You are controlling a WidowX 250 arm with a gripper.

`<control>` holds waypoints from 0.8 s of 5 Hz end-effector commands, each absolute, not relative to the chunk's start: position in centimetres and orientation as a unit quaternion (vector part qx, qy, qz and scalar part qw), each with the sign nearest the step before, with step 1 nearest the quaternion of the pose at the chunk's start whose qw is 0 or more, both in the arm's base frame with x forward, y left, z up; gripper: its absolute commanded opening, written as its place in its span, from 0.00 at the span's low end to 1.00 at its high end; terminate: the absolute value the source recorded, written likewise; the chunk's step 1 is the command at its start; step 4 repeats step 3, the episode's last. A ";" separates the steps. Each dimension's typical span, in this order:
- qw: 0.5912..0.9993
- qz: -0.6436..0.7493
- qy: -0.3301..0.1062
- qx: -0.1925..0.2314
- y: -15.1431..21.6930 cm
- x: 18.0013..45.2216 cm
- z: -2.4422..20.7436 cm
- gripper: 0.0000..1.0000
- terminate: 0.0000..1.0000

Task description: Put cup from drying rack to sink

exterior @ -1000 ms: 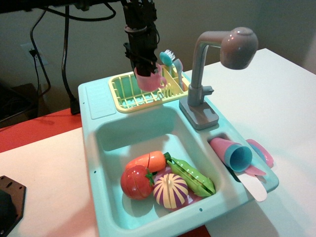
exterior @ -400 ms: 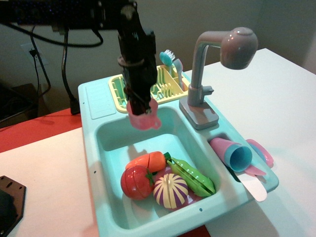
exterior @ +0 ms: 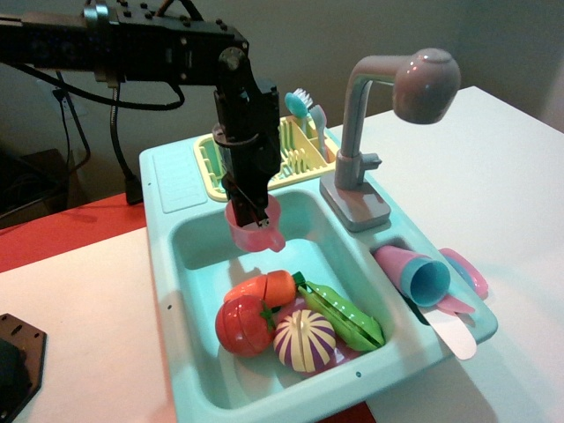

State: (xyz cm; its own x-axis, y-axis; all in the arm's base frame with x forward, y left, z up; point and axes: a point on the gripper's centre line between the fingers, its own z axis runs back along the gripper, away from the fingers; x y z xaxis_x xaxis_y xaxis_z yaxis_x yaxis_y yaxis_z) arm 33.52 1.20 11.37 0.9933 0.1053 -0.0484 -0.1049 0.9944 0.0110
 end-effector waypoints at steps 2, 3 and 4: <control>0.998 0.069 0.012 0.003 2.0 34.0 11.9 1.00 0.00; 0.997 0.073 0.012 0.002 2.3 34.0 12.2 1.00 1.00; 0.997 0.073 0.012 0.002 2.3 34.0 12.2 1.00 1.00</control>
